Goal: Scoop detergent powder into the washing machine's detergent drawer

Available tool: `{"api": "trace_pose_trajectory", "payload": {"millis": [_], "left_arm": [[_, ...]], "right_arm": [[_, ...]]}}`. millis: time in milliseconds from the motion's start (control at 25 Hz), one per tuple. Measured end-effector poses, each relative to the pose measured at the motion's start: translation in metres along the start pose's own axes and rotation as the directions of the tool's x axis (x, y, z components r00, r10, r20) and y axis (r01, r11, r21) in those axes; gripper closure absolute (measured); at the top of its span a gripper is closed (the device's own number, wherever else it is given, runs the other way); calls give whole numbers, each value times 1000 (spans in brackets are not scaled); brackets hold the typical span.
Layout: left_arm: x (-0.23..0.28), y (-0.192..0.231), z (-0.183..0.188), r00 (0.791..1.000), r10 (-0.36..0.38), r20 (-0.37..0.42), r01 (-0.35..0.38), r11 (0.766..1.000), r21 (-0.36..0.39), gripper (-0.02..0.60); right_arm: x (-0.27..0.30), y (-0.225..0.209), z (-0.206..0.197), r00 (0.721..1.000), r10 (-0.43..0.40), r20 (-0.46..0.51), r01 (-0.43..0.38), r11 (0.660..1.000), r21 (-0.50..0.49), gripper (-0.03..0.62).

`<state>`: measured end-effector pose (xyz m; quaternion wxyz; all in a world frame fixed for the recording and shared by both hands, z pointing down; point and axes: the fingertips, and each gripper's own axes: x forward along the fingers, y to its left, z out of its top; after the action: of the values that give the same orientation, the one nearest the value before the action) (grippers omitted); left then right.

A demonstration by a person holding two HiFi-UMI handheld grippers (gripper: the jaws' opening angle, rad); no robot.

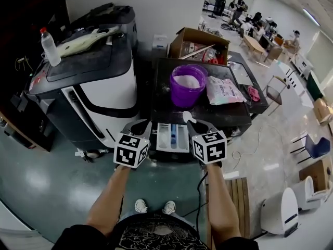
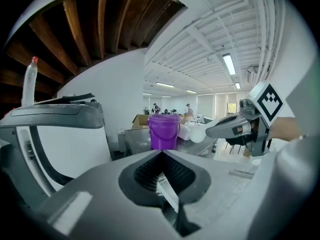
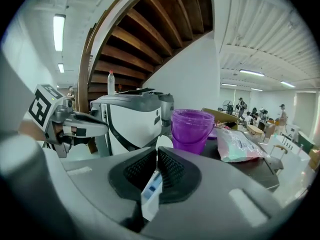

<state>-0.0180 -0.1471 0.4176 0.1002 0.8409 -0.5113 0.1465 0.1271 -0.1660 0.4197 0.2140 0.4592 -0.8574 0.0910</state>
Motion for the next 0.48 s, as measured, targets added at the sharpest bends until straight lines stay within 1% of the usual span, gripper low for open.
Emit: {"api": "trace_pose_trajectory", "payload": {"millis": [160, 480], "left_arm": [[1, -2, 11, 1000, -8, 20, 8, 1000, 10, 581], [-1, -1, 31, 998, -7, 60, 5, 999, 34, 581]], "right_arm": [[-9, -1, 14, 998, -3, 58, 1, 1000, 22, 559], [-29, -11, 37, 985, -42, 165, 31, 997, 70, 559]]}}
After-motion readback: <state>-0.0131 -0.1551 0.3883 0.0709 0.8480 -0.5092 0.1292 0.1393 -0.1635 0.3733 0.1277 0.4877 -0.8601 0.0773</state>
